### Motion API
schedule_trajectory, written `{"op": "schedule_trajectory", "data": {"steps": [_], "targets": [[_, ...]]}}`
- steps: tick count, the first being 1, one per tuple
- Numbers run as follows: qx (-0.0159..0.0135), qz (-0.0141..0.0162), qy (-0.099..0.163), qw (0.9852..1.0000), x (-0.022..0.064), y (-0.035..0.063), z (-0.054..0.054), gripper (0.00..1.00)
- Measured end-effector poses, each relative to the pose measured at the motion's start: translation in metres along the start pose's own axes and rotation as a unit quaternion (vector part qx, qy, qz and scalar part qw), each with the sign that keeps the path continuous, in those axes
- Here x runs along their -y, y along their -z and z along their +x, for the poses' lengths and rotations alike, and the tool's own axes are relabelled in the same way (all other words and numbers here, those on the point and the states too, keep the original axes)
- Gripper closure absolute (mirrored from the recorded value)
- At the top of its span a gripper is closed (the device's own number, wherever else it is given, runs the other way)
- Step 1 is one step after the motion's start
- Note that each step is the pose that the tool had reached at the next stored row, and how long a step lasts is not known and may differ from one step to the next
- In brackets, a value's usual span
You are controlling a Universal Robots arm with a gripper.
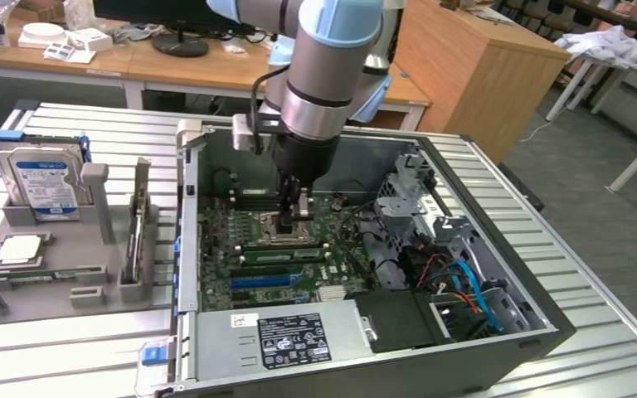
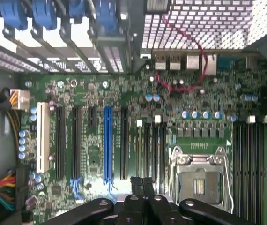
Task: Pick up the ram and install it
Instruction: 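Press down the ram until it locks into place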
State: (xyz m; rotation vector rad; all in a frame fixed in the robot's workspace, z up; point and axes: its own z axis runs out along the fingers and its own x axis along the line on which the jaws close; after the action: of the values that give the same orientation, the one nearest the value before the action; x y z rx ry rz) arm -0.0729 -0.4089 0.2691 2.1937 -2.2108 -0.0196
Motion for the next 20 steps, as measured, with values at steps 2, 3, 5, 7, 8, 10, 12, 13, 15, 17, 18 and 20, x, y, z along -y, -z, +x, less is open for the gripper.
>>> {"op": "schedule_trajectory", "data": {"steps": [2, 3, 5, 7, 8, 10, 12, 13, 15, 17, 18, 20], "targets": [[0.0, -0.0006, 0.0, 1.0, 0.0053, 0.0002, 0.0, 0.89], [0.0, -0.0008, 0.0, 1.0, 0.0078, 0.0002, 0.0, 0.89], [-0.0001, -0.0012, 0.0, 1.0, 0.0121, 0.0004, 0.0, 0.89], [-0.0001, -0.0015, 0.0, 1.0, 0.016, 0.0005, 0.0, 0.89], [-0.0001, -0.0017, 0.0, 1.0, 0.0177, 0.0005, 0.0, 0.89], [0.0, -0.0019, 0.0, 1.0, 0.0206, 0.0006, 0.0, 0.89], [-0.0001, -0.0019, 0.0, 1.0, 0.0215, 0.0006, 0.0, 0.89], [0.0, -0.0019, 0.0, 1.0, 0.0216, 0.0006, 0.0, 0.89], [-0.0001, -0.0019, 0.0, 1.0, 0.0216, 0.0006, 0.0, 0.89], [-0.0001, -0.0019, 0.0, 1.0, 0.0216, 0.0011, 0.0, 0.89], [-0.0003, -0.0019, 0.0, 1.0, 0.0216, 0.0019, 0.0, 0.89], [-0.0003, -0.0019, 0.0, 1.0, 0.0215, 0.0045, 0.0, 0.89]]}}
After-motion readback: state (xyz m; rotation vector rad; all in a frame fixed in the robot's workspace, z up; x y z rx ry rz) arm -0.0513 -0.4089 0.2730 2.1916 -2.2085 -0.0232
